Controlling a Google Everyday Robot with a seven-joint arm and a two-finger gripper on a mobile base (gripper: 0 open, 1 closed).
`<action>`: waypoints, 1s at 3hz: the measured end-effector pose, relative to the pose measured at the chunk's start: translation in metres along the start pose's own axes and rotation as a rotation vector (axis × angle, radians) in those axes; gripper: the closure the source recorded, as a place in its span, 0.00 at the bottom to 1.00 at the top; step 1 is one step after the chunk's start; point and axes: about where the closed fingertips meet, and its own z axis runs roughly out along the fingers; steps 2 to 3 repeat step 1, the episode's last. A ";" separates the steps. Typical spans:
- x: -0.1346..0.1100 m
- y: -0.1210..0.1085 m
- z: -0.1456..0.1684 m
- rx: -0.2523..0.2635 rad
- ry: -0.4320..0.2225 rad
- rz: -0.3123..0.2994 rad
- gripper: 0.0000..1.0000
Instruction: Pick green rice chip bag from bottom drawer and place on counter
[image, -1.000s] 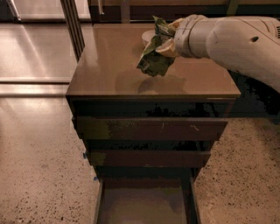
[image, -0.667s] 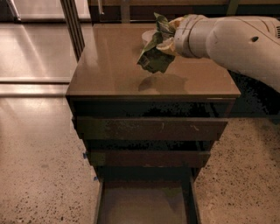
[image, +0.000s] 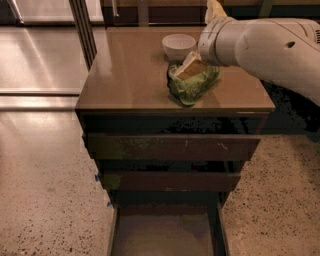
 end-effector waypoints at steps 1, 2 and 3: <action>0.000 0.000 0.000 0.000 0.000 0.000 0.00; 0.000 0.000 0.000 0.000 0.000 0.000 0.00; 0.000 0.000 0.000 0.000 0.000 0.000 0.00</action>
Offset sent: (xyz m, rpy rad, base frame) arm 0.0000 0.0000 0.0000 0.0000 0.0000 0.0000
